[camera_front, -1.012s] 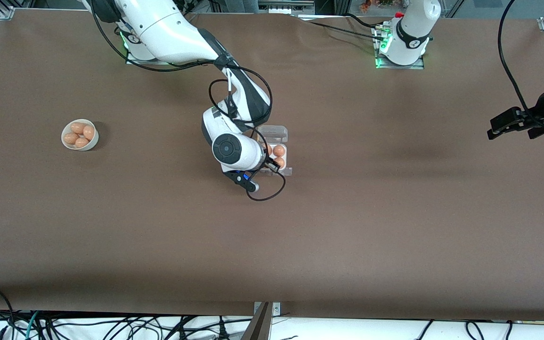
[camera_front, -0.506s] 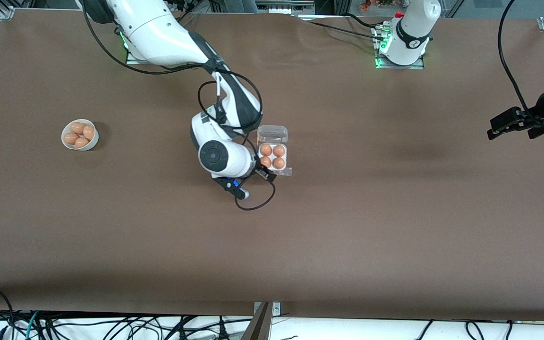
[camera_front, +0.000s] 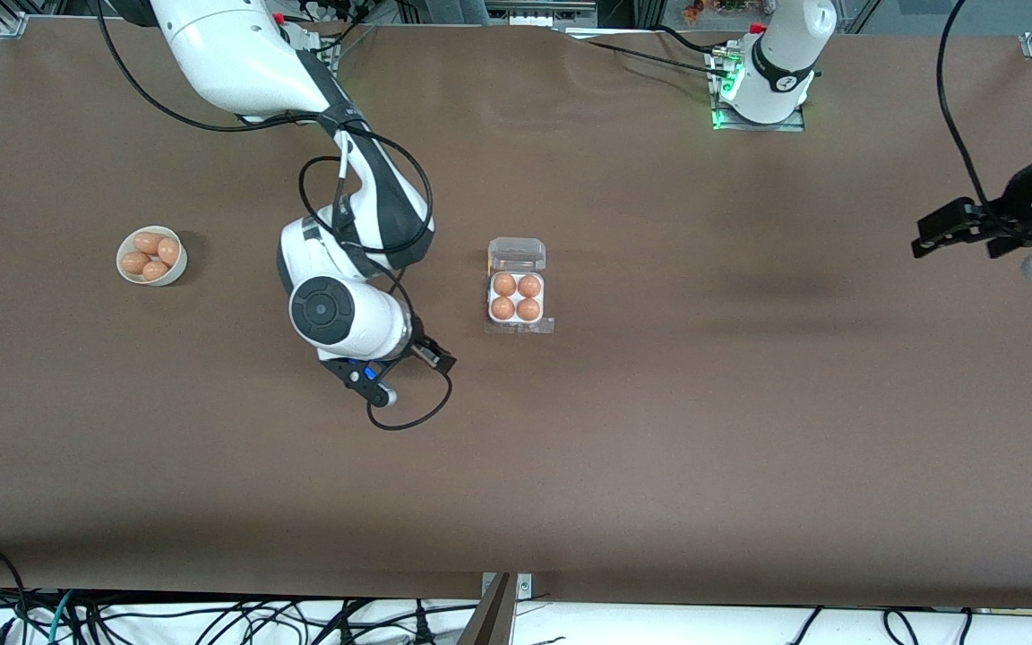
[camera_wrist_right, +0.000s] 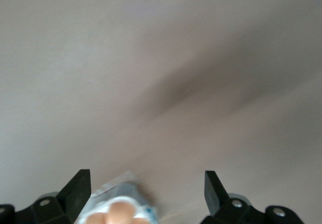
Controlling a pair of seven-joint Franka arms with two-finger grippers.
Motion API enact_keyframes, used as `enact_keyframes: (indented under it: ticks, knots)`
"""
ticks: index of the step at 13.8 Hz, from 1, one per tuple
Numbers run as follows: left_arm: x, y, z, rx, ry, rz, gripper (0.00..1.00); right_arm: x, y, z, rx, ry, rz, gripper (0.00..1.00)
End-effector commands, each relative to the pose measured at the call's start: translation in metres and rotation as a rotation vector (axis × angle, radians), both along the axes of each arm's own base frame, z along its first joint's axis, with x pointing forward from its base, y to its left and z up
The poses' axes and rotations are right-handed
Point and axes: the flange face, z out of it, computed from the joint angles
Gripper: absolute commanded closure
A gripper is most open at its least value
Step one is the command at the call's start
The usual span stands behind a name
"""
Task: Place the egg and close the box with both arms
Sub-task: 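Withdraw the right gripper while the left gripper reaches toward the carton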
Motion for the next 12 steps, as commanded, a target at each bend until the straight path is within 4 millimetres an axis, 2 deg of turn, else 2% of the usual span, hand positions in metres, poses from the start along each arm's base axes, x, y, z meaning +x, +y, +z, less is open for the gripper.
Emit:
enact_keyframes:
  ticks: [1,2,3,4,5,6,7,8,10,12]
  knots:
    - [-0.009,-0.037,0.004,-0.056,0.066,-0.013,0.16,0.005,-0.033,0.023,-0.034,0.013,0.098,0.00]
    - [-0.013,-0.046,0.003,-0.096,0.098,0.002,0.22,0.009,-0.045,0.034,-0.034,-0.003,0.116,0.00]
    - [-0.017,-0.054,0.002,-0.141,0.135,0.016,0.32,0.012,-0.052,0.036,-0.038,-0.014,0.148,0.00]
    - [-0.021,-0.062,-0.002,-0.168,0.185,0.031,0.44,0.016,-0.068,0.050,-0.029,-0.030,0.196,0.00]
    - [-0.025,-0.080,-0.011,-0.181,0.237,0.016,0.52,0.016,-0.102,0.060,-0.018,-0.028,0.221,0.00]
    - [-0.028,-0.093,-0.017,-0.187,0.275,-0.009,0.61,0.009,-0.127,0.076,-0.008,-0.038,0.261,0.00]
    - [-0.031,-0.121,-0.029,-0.182,0.320,-0.050,0.73,0.002,-0.152,0.087,-0.020,-0.044,0.308,0.00]
    - [-0.033,-0.145,-0.040,-0.165,0.358,-0.047,0.78,-0.004,-0.178,0.102,-0.033,-0.052,0.339,0.00]
    - [-0.045,-0.210,-0.065,-0.102,0.429,-0.012,0.83,-0.024,-0.219,0.130,-0.064,-0.088,0.435,0.00]
    - [-0.061,-0.270,-0.099,-0.049,0.498,-0.029,0.86,-0.038,-0.250,0.163,-0.075,-0.135,0.480,0.00]
